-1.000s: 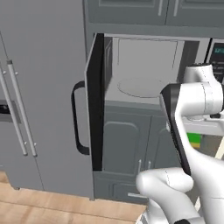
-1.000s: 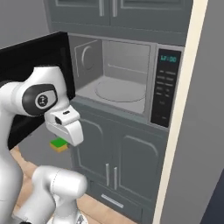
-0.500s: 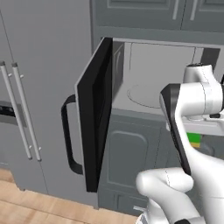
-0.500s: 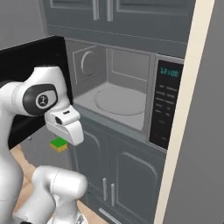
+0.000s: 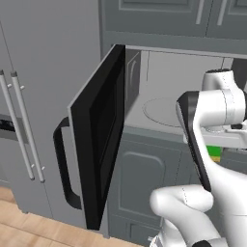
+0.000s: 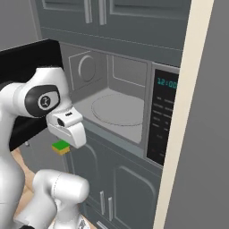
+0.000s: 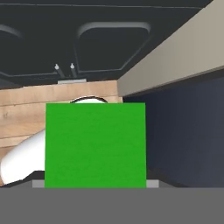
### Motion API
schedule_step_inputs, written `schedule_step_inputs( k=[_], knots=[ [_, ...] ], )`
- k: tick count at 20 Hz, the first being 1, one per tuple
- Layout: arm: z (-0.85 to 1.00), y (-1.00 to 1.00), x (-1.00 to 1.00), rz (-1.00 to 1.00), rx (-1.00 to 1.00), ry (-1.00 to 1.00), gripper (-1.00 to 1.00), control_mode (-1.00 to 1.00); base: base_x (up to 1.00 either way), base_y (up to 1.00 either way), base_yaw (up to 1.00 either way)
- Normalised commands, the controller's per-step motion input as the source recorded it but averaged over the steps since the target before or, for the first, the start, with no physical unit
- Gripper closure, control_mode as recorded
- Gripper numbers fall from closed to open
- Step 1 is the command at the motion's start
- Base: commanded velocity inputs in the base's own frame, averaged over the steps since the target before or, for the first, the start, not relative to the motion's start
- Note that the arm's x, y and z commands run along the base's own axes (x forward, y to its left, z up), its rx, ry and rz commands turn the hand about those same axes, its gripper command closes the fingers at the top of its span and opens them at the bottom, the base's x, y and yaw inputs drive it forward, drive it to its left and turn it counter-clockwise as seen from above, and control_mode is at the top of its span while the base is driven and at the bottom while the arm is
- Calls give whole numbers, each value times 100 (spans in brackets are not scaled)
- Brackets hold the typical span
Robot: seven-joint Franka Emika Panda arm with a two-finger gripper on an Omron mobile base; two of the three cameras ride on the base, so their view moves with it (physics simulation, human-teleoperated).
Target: Place the sponge inside the microwave to prepare for sanitizing.
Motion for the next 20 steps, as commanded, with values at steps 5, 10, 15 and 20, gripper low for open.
schedule_step_inputs(
  k=[5, 10, 15, 20],
  knots=[
    [0, 0, 0, 0, 0, 0, 100, 100, 0, 0, 0],
    [0, 0, 0, 0, 0, 0, 100, 100, 0, 0, 0],
    [0, 0, 0, 0, 0, -1, 100, -100, 0, 0, 0],
    [5, 0, 0, 0, -5, -19, 100, -100, 0, 0, 0]
  ],
)
